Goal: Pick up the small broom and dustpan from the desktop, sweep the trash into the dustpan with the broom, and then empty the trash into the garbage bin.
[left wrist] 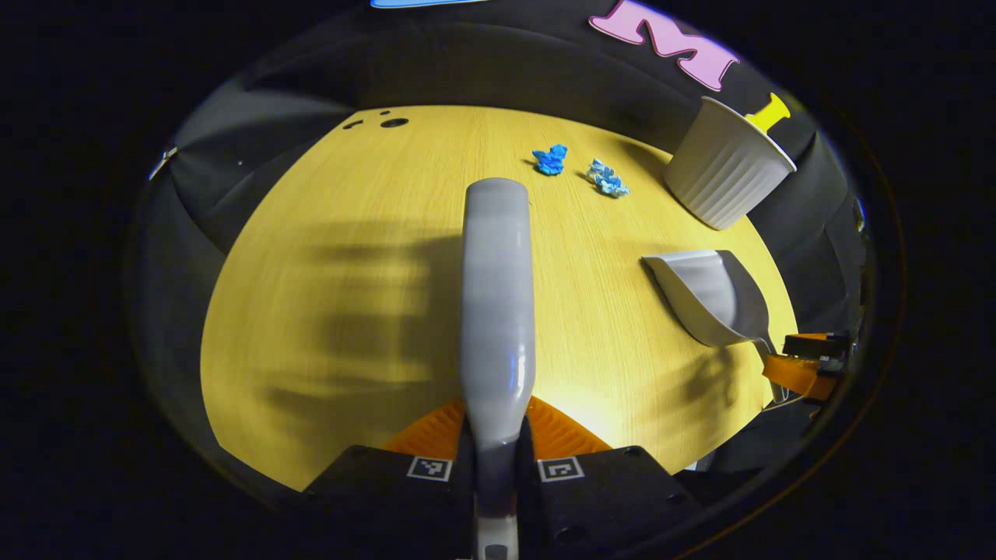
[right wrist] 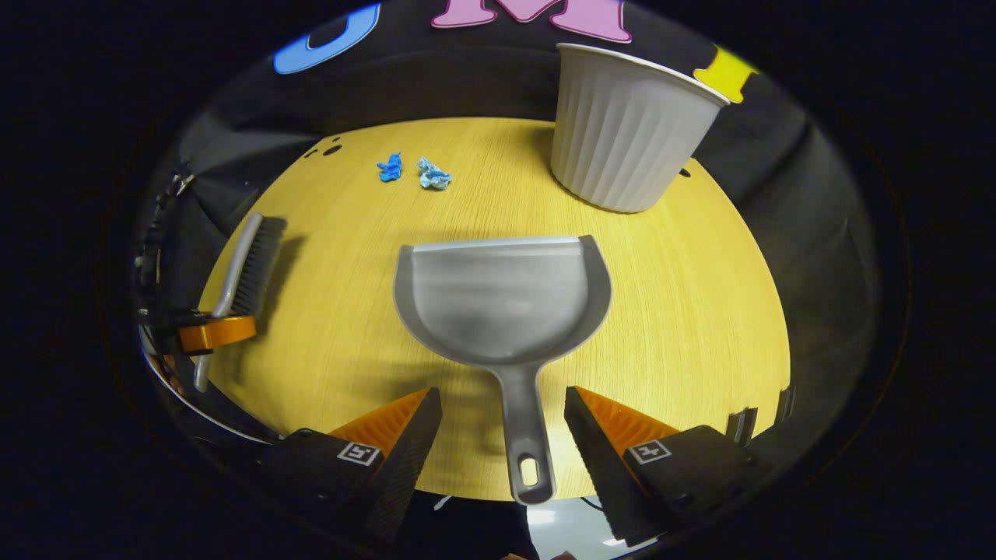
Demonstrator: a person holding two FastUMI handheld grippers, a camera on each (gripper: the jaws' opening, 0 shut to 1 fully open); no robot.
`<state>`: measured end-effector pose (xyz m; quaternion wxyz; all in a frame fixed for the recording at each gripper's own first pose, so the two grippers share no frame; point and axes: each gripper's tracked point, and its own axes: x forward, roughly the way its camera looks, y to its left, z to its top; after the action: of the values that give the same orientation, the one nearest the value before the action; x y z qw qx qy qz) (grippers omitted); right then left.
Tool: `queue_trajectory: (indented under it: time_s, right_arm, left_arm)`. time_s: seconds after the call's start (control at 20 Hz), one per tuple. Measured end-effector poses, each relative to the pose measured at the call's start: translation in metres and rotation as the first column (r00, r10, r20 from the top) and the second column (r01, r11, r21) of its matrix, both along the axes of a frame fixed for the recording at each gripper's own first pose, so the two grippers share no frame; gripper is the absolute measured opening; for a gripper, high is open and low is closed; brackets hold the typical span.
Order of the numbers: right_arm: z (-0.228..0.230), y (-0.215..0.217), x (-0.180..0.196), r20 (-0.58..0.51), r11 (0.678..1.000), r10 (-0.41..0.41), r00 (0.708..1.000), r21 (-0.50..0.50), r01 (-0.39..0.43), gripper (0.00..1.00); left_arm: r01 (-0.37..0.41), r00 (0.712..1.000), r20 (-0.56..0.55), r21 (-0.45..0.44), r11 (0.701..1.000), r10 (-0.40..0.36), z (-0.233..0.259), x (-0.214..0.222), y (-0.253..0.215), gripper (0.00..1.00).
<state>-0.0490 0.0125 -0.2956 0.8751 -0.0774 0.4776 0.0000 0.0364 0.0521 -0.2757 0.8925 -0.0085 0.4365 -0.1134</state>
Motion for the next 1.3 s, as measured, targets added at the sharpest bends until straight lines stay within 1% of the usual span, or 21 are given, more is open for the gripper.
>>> queue_trajectory:
  time_s: [0.05,0.1,0.15,0.2,0.35,0.4,0.55,0.6,0.65,0.7,0.75,0.8,0.85,0.9,1.0,1.05,1.1,1.15,1.2,1.25,1.3]
  right_arm:
    - [-0.011,-0.002,0.003,-0.029,1.0,-0.004,1.0,-0.005,0.004,0.99]
    - [-0.02,-0.002,0.004,-0.056,1.0,-0.01,0.998,-0.007,0.01,0.99]
    - [-0.026,-0.002,0.005,-0.076,1.0,-0.01,0.997,-0.003,0.01,0.99]
    - [-0.033,-0.002,0.007,-0.093,1.0,-0.003,0.996,0.002,0.004,0.99]
    - [-0.047,-0.009,0.011,-0.13,0.999,0.043,0.991,-0.004,-0.044,0.99]
    - [-0.052,-0.01,0.012,-0.145,0.998,0.061,0.988,0.006,-0.061,0.99]
    - [-0.063,-0.013,0.013,-0.188,0.993,0.12,0.975,0.026,-0.117,0.96]
    - [-0.06,-0.011,0.014,-0.192,0.988,0.154,0.969,0.031,-0.151,0.84]
    - [-0.06,-0.014,0.014,-0.191,0.983,0.183,0.964,0.02,-0.183,0.78]
    - [-0.059,-0.014,0.016,-0.189,0.977,0.211,0.959,0.022,-0.211,0.68]
    - [-0.058,-0.014,0.017,-0.191,0.973,0.229,0.954,0.026,-0.228,0.63]
    - [-0.058,-0.016,0.02,-0.189,0.973,0.23,0.955,0.025,-0.23,0.62]
    - [-0.059,-0.016,0.021,-0.197,0.976,0.216,0.956,0.037,-0.213,0.47]
    - [-0.059,-0.016,0.023,-0.206,0.98,0.201,0.958,0.05,-0.195,0.43]
    - [-0.059,-0.014,0.027,-0.206,0.98,0.193,0.959,0.098,-0.176,0.4]
    - [-0.059,-0.014,0.025,-0.209,0.977,0.2,0.957,0.12,-0.178,0.47]
    - [-0.057,-0.014,0.024,-0.216,0.973,0.212,0.953,0.136,-0.186,0.37]
    - [-0.057,-0.017,0.021,-0.227,0.97,0.225,0.948,0.143,-0.196,0.44]
    - [-0.056,-0.021,0.02,-0.235,0.969,0.235,0.943,0.136,-0.207,0.35]
    - [-0.054,-0.023,0.021,-0.233,0.966,0.248,0.94,0.129,-0.223,0.34]
    - [-0.052,-0.023,0.024,-0.225,0.965,0.254,0.941,0.12,-0.232,0.34]
  left_arm:
    - [-0.009,1.0,0.01,0.005,1.0,0.008,0.005,-0.001,0.003,0.26]
    - [-0.02,1.0,0.018,0.007,1.0,0.02,0.01,-0.001,0.005,0.22]
    - [-0.035,0.999,0.021,0.006,0.999,0.035,0.014,-0.002,0.006,0.26]
    - [-0.054,0.998,0.024,0.003,0.999,0.054,0.017,-0.002,0.006,0.26]
    - [-0.131,0.991,0.019,-0.008,0.991,0.131,0.026,-0.004,0.005,0.25]
    - [-0.162,0.987,0.019,-0.004,0.987,0.162,0.029,-0.004,0.004,0.29]
    - [-0.266,0.964,0.026,0.022,0.964,0.265,0.039,-0.003,0.005,0.26]
    - [-0.297,0.955,0.03,0.02,0.955,0.296,0.043,-0.002,0.004,0.26]
    - [-0.324,0.946,0.029,0.024,0.946,0.323,0.046,0.0,0.003,0.26]
    - [-0.348,0.937,0.031,0.034,0.937,0.347,0.048,0.001,0.003,0.26]
    - [-0.363,0.932,0.04,0.047,0.931,0.361,0.052,0.004,0.004,0.26]
    - [-0.375,0.927,0.052,0.063,0.925,0.372,0.057,0.007,0.005,0.26]
    - [-0.381,0.924,0.058,0.077,0.921,0.378,0.062,0.013,0.006,0.26]
    - [-0.377,0.926,0.061,0.08,0.923,0.373,0.065,0.02,0.002,0.26]
    - [-0.343,0.939,0.049,0.074,0.937,0.34,0.069,0.038,-0.007,0.26]
    - [-0.312,0.95,0.046,0.082,0.946,0.31,0.068,0.05,-0.011,0.26]
    - [-0.276,0.961,0.042,0.105,0.955,0.273,0.065,0.061,-0.011,0.26]
    - [-0.24,0.971,0.041,0.13,0.962,0.236,0.063,0.074,-0.01,0.25]
    - [-0.21,0.978,0.033,0.143,0.967,0.207,0.061,0.087,-0.01,0.29]
    - [-0.191,0.981,0.017,0.141,0.971,0.191,0.058,0.1,-0.011,0.22]
    - [-0.177,0.984,0.0,0.127,0.976,0.178,0.055,0.114,-0.012,0.25]
